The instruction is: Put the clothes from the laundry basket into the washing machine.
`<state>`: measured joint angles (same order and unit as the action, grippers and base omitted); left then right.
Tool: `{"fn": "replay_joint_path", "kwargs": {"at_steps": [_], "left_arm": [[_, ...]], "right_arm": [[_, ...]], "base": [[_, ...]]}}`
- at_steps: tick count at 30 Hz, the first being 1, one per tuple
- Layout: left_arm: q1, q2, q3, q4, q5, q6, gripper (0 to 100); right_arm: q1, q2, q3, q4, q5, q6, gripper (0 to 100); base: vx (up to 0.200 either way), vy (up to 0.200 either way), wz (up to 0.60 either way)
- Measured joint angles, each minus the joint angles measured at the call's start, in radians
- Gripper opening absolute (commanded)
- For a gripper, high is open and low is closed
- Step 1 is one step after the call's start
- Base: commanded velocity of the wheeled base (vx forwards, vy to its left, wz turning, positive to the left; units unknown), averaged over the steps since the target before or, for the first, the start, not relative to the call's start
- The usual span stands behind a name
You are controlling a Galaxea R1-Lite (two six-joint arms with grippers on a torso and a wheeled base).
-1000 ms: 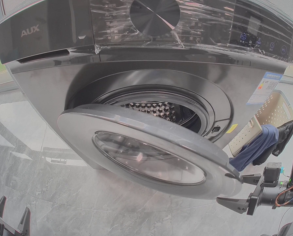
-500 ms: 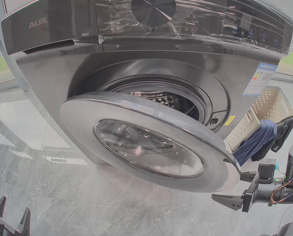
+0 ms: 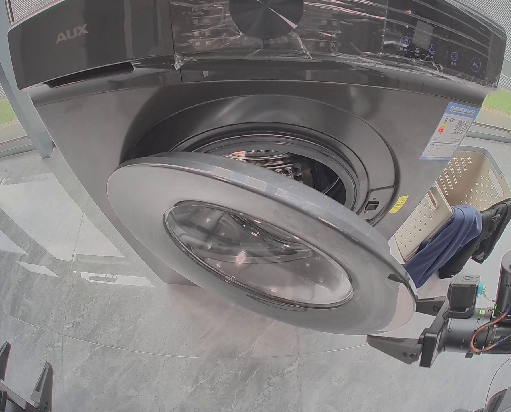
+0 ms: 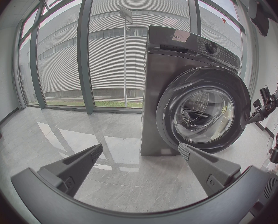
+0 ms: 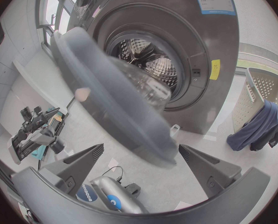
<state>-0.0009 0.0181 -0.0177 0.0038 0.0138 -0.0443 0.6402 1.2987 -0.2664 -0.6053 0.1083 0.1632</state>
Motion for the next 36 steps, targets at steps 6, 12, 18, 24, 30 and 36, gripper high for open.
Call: {"fn": "replay_joint_path", "kwargs": {"at_steps": [6, 12, 18, 24, 30, 36], "left_arm": [[-0.001, 0.0, 0.0, -0.001, 0.0, 0.0, 100], [-0.001, 0.0, 0.0, -0.001, -0.001, 0.0, 100], [0.0, 0.0, 0.0, 0.0, 0.0, 0.0, 100], [0.0, 0.0, 0.0, 0.0, 0.0, 0.0, 100], [0.0, 0.0, 0.0, 0.0, 0.0, 0.0, 100], [0.0, 0.0, 0.0, 0.0, 0.0, 0.0, 100]], "right_arm": [[-0.024, 0.033, -0.039, 0.0, -0.001, -0.004, 100], [0.024, 0.043, -0.027, 0.0, 0.002, -0.001, 100], [0.047, 0.022, 0.031, 0.008, -0.002, 0.0, 100], [-0.005, 0.006, 0.121, 0.012, -0.005, -0.019, 100], [-0.115, 0.008, 0.158, 0.011, -0.005, -0.04, 100], [-0.207, 0.049, 0.064, 0.006, -0.003, -0.049, 100]], "base": [[-0.067, 0.0, 0.0], [0.0, 0.0, 0.0], [0.0, 0.0, 0.0], [0.0, 0.0, 0.0], [0.0, 0.0, 0.0], [0.0, 0.0, 0.0]]}}
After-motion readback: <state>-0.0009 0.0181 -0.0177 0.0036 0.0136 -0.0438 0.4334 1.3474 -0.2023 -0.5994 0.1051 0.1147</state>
